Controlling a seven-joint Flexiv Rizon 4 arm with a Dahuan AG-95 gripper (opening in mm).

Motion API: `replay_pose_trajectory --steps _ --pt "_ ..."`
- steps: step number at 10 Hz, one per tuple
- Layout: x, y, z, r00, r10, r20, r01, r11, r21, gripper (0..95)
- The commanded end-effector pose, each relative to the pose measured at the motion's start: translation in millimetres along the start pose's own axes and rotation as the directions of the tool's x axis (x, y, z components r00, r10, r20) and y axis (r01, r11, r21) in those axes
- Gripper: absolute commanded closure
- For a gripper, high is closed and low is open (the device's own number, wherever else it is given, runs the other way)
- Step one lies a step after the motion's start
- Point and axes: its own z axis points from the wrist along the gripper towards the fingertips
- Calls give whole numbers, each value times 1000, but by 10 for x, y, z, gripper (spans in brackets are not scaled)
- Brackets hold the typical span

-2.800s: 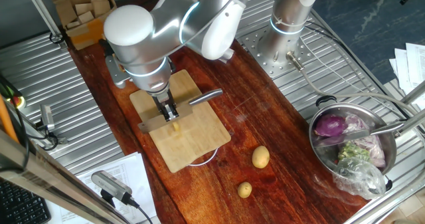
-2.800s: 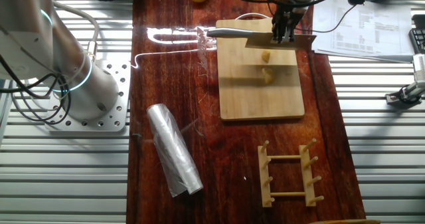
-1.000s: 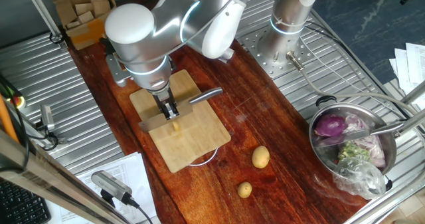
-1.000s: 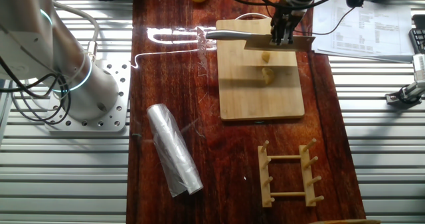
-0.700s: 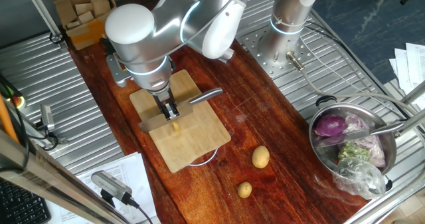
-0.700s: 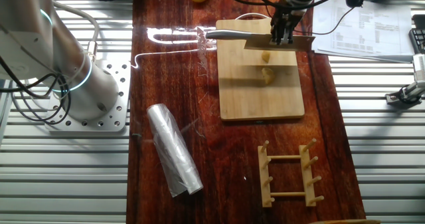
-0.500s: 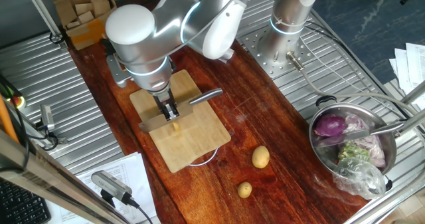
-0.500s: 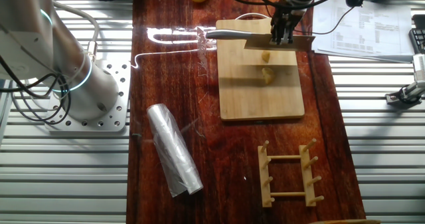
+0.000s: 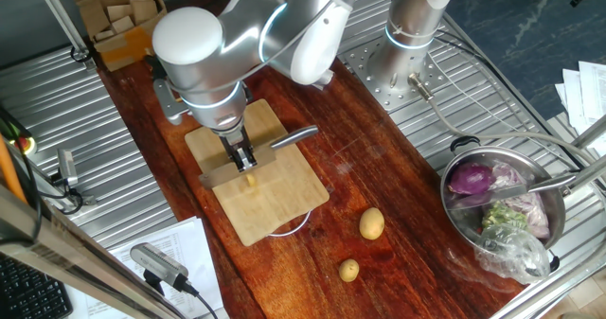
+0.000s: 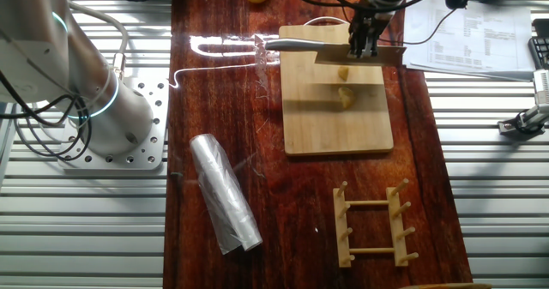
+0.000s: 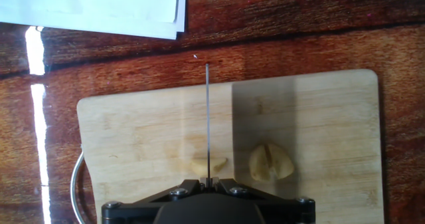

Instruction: Chop the potatoes

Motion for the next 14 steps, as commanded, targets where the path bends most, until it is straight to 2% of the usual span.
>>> replay_pose_trajectory --steps 1,7,10,14 --pt "-6 3 4 1000 0 1 0 1000 -1 950" --pt "-26 -8 85 1000 4 7 -4 1000 -10 950" --pt "-53 -2 208 1000 9 13 -9 1000 -9 950" --pt "-54 -22 177 1000 -4 11 4 1000 -1 950"
